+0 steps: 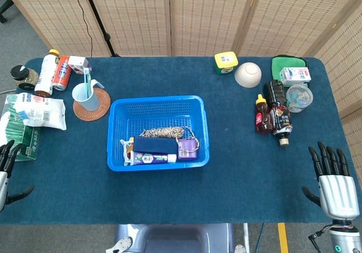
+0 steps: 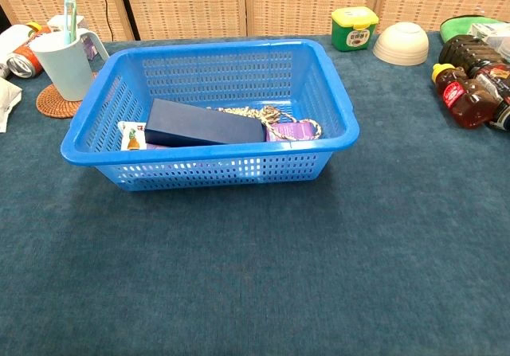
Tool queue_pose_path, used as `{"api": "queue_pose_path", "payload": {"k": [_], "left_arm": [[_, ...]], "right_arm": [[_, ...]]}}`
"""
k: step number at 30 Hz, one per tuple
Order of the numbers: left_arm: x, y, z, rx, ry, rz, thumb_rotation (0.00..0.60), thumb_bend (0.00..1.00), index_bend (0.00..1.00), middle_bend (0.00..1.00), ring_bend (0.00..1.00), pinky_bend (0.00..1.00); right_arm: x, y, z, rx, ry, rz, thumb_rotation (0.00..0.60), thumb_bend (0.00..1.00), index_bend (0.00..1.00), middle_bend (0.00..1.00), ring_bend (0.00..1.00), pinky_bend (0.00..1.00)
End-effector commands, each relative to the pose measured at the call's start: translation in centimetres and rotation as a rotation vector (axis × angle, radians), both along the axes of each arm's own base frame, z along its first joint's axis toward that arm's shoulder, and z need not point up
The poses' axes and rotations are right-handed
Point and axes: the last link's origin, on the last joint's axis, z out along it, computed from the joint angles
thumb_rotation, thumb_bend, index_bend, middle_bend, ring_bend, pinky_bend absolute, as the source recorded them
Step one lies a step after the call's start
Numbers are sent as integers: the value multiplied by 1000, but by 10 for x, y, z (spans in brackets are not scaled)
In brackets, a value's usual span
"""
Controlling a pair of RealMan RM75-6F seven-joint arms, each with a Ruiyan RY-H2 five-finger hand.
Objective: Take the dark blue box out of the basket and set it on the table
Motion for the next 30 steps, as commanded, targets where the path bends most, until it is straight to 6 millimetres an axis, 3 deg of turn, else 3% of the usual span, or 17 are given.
{"api": "queue_pose_path", "payload": {"k": [1,18,24,30], "left_arm": [[0,0,1,-1,-4,0,600,24,0,0,0,0],[0,-5,4,-13,-28,-25,600,24,0,0,0,0],[0,-4,5,-14,-31,-26,600,24,0,0,0,0],[2,-4,3,-16,-20,-35,600,24,0,0,0,0]], "right_arm": [[-1,0,1,-4,-3,-12,600,0,0,0,0,0],[5,-8,-2,56,-64,42,600,0,0,0,0,0],[27,-32,1,111,-92,146,600,0,0,0,0,0],[63,-61,11,114,-50,216,600,0,0,0,0,0]]}}
